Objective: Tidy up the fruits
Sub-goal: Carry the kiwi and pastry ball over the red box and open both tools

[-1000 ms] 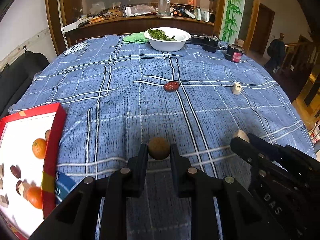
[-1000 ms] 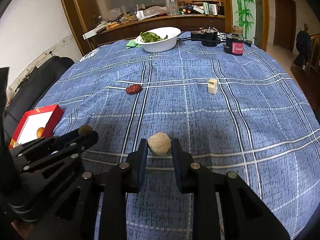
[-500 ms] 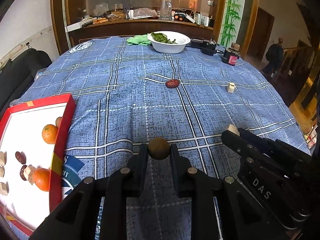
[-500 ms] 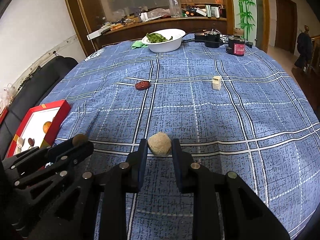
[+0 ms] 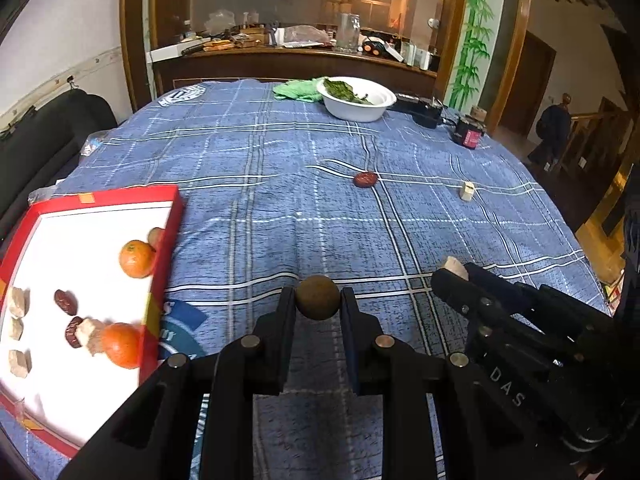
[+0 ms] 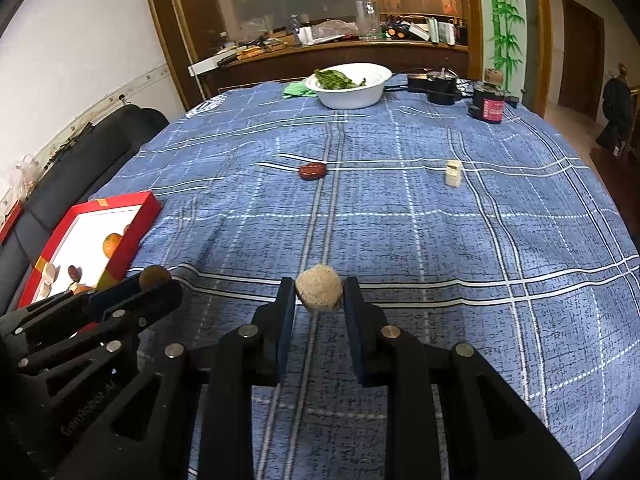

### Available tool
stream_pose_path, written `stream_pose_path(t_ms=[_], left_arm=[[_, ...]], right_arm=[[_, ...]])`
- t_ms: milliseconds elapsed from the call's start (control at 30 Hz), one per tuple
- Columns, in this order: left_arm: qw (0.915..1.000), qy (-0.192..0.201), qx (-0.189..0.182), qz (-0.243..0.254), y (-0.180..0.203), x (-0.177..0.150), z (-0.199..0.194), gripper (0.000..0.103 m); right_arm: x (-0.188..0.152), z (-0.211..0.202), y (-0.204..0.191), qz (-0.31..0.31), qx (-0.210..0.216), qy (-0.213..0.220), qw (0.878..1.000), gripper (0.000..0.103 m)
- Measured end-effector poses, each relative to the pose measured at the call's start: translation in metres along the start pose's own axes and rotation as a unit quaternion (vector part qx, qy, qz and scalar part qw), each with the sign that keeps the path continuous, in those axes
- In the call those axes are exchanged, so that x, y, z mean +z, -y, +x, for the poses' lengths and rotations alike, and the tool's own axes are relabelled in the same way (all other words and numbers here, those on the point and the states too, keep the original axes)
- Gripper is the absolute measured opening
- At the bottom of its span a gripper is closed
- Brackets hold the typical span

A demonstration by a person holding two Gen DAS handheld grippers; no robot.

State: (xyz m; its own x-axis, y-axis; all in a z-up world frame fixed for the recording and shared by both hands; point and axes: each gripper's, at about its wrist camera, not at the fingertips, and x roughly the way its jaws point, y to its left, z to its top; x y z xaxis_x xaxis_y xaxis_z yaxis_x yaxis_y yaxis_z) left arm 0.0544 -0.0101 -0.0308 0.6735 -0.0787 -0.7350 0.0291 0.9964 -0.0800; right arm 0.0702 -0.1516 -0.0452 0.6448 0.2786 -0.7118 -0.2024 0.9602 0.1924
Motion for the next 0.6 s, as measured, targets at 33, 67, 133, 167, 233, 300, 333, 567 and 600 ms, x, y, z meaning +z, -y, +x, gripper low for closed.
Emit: stream_pose_path(t_ms=[33,67,133,167,233,300,333,567,600], left_arm=[[1.0000,0.002,0.001,-0.002,-0.003,0.000,-0.002,0.021],[1.0000,0.005,0.004,-0.005,-0.008,0.000,-0.006,0.021],[0.9998,0.008,0.009,-0.013,-0.017,-0.001,-0.010,0.021],[0.9997,0.010,0.012,-0.018,-0.022,-0.001,-0.013,0.021],[0.9993,0.014,0.020,-0.030,-0.034,-0.002,-0.018,0.021],[0.9985,0.017,0.028,-0.043,-0.047,-0.002,-0.022,0.021],[0.9979,0.020,0.036,-0.050,-0.056,-0.002,-0.025,0.021],[0.9913,0.029,0.078,-0.102,-0.115,-0.008,-0.041,0.021],[0.9897,0.030,0.086,-0.110,-0.123,-0.010,-0.043,0.021]], right_arm=[[0.000,-0.001,-0.004,-0.003,0.003,0.001,1.000,0.026],[0.000,-0.002,-0.007,-0.007,0.005,0.002,1.000,0.026],[0.001,-0.003,-0.015,-0.014,0.010,0.003,1.000,0.026],[0.001,-0.004,-0.019,-0.017,0.013,0.004,1.000,0.026],[0.002,-0.004,-0.027,-0.024,0.020,0.004,1.000,0.026],[0.002,-0.005,-0.036,-0.031,0.026,0.006,0.999,0.026],[0.003,-0.005,-0.042,-0.035,0.031,0.006,0.999,0.026],[0.008,-0.006,-0.085,-0.071,0.066,0.011,0.995,0.026],[0.009,-0.005,-0.092,-0.077,0.072,0.012,0.994,0.027]])
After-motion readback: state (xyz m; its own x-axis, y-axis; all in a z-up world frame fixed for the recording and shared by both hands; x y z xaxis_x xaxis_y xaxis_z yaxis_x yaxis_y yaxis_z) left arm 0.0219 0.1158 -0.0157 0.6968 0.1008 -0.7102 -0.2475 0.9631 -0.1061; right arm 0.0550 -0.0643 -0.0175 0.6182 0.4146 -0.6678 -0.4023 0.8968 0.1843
